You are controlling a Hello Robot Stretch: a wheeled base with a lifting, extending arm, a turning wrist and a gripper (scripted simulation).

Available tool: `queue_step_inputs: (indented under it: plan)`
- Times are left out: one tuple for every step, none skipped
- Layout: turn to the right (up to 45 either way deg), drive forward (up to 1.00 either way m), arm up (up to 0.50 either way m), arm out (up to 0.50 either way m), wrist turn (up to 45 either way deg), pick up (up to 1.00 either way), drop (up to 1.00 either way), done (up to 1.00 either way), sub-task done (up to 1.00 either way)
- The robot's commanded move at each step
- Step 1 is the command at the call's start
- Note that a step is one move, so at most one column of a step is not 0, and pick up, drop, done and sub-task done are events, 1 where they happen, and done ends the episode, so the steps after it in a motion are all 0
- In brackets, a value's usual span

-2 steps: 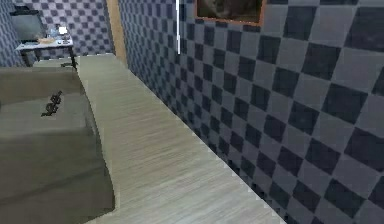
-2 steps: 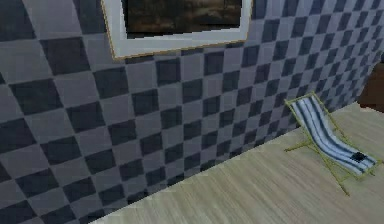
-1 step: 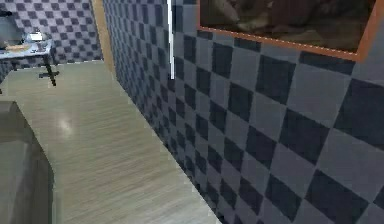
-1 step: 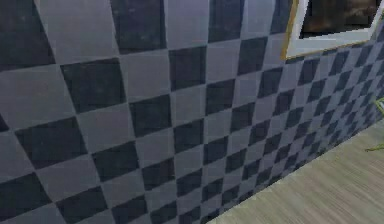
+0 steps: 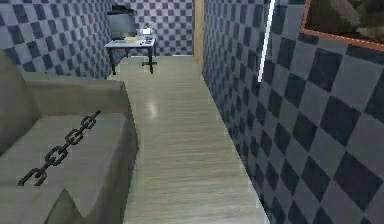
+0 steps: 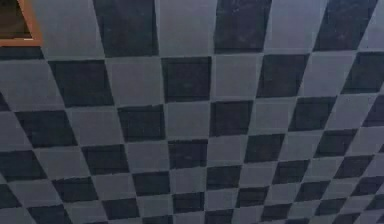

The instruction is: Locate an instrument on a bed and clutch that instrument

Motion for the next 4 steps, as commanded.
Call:
queue_step_inputs:
  plan:
    - [0.0,1.0,0.0,0.0,0.0,0.0,0.0,0.0,0.0]
    - [0.0,1.0,0.0,0.0,0.0,0.0,0.0,0.0,0.0]
    - [-3.0,0.0,0.0,0.0,0.0,0.0,0.0,0.0,0.0]
    - [0.0,1.0,0.0,0.0,0.0,0.0,0.0,0.0,0.0]
